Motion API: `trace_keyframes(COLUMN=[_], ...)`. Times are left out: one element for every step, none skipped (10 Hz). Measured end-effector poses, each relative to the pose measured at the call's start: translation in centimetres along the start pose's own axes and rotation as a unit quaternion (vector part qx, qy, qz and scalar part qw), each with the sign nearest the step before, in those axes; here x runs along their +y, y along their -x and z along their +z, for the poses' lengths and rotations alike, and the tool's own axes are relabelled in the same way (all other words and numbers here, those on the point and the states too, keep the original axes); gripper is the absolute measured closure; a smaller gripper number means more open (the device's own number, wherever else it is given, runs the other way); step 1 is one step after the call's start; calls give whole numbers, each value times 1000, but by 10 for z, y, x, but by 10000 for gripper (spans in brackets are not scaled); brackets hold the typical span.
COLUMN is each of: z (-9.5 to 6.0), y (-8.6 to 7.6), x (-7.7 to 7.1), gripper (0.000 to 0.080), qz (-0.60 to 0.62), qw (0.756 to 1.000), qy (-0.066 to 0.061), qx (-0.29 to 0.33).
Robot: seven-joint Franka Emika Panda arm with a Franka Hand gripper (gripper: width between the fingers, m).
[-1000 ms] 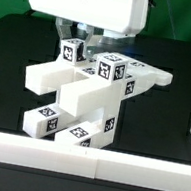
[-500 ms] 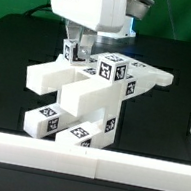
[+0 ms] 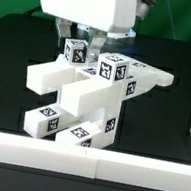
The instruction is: Assemble chair
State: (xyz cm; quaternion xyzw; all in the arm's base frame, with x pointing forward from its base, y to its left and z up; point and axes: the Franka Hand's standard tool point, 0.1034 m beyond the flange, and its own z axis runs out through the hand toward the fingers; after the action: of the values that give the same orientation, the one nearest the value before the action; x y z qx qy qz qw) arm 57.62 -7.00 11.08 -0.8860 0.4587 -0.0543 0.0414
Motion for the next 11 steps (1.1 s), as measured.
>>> trace_keyframes(z=[0, 0, 0, 0, 0, 0, 0, 0, 0, 0, 0], y=[1, 1, 2, 2, 1, 1, 1, 1, 1, 0, 0], x=[-1, -1, -1, -2, -1, -1, -1, -1, -1, 0, 0], gripper=[156, 156, 151, 151, 150, 150, 150, 150, 150, 150, 150], qz=[-30, -83, -133, -185, -230, -268, -297, -358, -401, -447, -505], qw=[1000, 997, 991, 983, 973, 963, 955, 934, 916, 894, 863], qy=[0, 2, 3, 3, 3, 3, 4, 10, 13, 19, 26], qx=[0, 1, 1, 1, 1, 1, 1, 2, 2, 2, 2])
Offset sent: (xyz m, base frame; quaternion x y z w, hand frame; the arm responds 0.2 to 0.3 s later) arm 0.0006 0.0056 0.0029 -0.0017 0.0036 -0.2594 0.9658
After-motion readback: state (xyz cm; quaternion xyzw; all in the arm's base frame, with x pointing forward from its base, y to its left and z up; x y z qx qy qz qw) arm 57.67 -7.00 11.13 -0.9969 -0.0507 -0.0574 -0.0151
